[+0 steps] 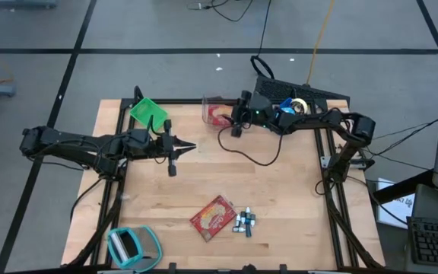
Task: Pick & Place Food Item
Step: Put the popcorn bag into the transparent bin
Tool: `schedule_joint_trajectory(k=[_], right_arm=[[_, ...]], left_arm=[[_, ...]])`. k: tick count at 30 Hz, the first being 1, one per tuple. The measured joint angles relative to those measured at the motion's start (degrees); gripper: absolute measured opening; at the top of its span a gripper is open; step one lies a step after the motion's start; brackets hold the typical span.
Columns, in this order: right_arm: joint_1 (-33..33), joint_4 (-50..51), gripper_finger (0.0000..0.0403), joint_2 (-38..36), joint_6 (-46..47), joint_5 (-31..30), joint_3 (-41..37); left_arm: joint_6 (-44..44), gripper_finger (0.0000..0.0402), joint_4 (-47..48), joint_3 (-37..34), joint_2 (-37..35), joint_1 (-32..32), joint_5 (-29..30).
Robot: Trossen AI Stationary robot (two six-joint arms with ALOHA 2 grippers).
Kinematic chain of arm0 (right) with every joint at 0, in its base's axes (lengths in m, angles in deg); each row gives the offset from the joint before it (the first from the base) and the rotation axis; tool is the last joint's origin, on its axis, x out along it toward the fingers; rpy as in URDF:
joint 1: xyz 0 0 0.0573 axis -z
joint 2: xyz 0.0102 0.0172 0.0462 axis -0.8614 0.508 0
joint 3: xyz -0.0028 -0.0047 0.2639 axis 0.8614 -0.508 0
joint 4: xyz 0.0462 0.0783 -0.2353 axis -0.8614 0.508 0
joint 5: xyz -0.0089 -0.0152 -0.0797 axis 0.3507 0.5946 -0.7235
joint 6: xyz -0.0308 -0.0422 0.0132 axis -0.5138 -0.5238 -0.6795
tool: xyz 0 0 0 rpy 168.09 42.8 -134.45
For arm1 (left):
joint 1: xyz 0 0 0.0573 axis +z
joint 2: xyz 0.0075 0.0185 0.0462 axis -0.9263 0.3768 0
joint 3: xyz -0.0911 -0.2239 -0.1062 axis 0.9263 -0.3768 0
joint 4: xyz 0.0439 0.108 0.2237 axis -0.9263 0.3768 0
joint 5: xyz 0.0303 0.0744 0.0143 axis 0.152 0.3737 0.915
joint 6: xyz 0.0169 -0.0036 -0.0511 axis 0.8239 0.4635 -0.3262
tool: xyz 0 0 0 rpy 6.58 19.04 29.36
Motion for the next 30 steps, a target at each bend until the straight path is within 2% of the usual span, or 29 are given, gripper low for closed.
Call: schedule_joint_trajectory(k=[3,6,13,18,23,30], right_arm=[[-1.08,1.22,0.0217,-1.95,9.13,-0.98,0.02],[-2.36,7.57,0.0219,-5.12,16.84,-0.87,0.02],[-7.72,19.95,0.0207,-15.2,23.27,5.2,-1.37],[-13.58,18.29,0.02,-23.5,27.55,5.19,-7.61],[-19.98,16.26,0.0199,-31.66,32.63,4.98,-15.03],[-27.72,0.79,0.0199,-39.02,35.12,5.01,-27.45]], left_arm=[[0.01,0.0031,0.0,0.0,0.0,0.0,0.01],[0.02,0.0031,0.02,0.0,0.0,0.0,0.0],[0.16,0.0031,0.0,0.02,0.0,0.0,0.0],[-0.46,0.0031,-0.19,0.02,0.0,0.0,-0.07],[-6.66,0.0031,-1.71,0.04,0.0,-0.02,-0.09],[-14.87,0.0031,-1.88,0.04,0.0,-0.02,-0.09]])
